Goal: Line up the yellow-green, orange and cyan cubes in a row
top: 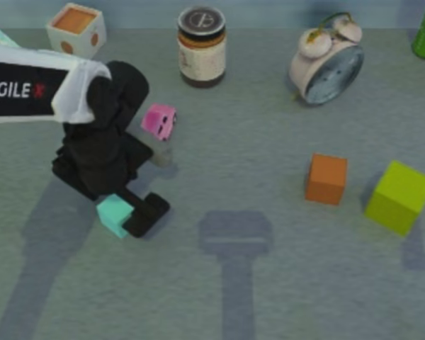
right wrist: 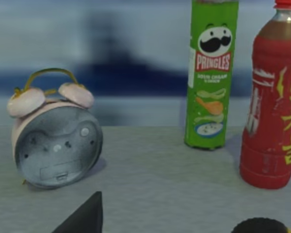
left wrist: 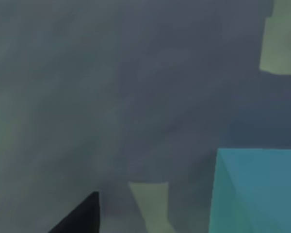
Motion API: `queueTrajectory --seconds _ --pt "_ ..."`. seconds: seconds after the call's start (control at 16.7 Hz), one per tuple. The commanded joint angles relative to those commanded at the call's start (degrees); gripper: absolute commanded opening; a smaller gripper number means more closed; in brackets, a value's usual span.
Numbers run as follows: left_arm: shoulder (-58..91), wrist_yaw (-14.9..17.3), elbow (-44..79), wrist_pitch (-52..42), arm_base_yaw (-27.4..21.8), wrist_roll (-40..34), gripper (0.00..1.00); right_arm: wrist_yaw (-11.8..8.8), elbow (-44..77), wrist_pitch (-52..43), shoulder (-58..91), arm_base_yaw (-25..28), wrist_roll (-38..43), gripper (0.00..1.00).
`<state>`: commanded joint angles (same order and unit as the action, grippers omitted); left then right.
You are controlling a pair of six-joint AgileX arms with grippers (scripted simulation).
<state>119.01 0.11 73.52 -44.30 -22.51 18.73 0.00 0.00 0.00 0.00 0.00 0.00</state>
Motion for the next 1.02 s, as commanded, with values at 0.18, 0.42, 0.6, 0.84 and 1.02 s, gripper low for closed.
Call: queueTrajectory --seconds 0.18,0.42,0.6,0.84,1.02 --pt "0.49 0.0 -0.55 0.83 -0.01 0.01 1.0 0.0 0.0 0.0 0.0 0.0 0.0 1.0" --pt "0.49 0.0 -0.55 0.83 -0.01 0.01 0.85 0.0 0.0 0.0 0.0 0.0 0.0 1.0" --pt "0.49 0.0 -0.55 0.83 -0.01 0.01 0.62 0.0 0.0 0.0 0.0 0.0 0.0 1.0" --pt "0.49 0.0 -0.55 0.83 -0.01 0.01 0.32 0.0 0.0 0.0 0.0 0.0 0.0 1.0" --pt "0.49 0.0 -0.55 0.83 -0.01 0.01 0.1 0.0 0.0 0.0 0.0 0.0 0.0 1.0"
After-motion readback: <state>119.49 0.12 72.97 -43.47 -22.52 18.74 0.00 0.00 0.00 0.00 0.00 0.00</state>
